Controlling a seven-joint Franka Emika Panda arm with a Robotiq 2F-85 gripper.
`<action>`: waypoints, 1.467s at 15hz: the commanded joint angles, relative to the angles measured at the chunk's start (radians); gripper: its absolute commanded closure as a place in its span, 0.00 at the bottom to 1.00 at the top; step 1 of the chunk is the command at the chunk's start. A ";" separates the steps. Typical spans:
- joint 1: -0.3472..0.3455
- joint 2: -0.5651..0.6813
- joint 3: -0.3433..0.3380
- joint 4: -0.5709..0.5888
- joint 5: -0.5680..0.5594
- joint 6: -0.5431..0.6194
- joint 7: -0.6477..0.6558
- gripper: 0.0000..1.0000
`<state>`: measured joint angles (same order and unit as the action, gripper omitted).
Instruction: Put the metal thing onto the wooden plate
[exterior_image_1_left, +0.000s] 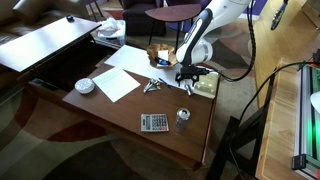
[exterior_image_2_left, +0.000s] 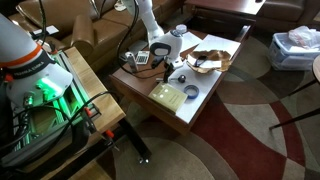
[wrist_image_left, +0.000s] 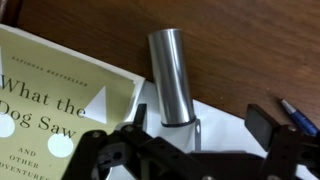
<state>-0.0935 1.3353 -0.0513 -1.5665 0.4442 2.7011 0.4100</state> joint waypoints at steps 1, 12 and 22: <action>-0.019 0.024 0.018 0.027 -0.025 0.001 -0.026 0.00; -0.047 0.068 0.059 0.051 -0.059 0.069 -0.154 0.42; -0.065 0.003 0.061 -0.003 -0.084 0.053 -0.213 0.88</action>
<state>-0.1311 1.3705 -0.0111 -1.5371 0.3913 2.7545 0.2302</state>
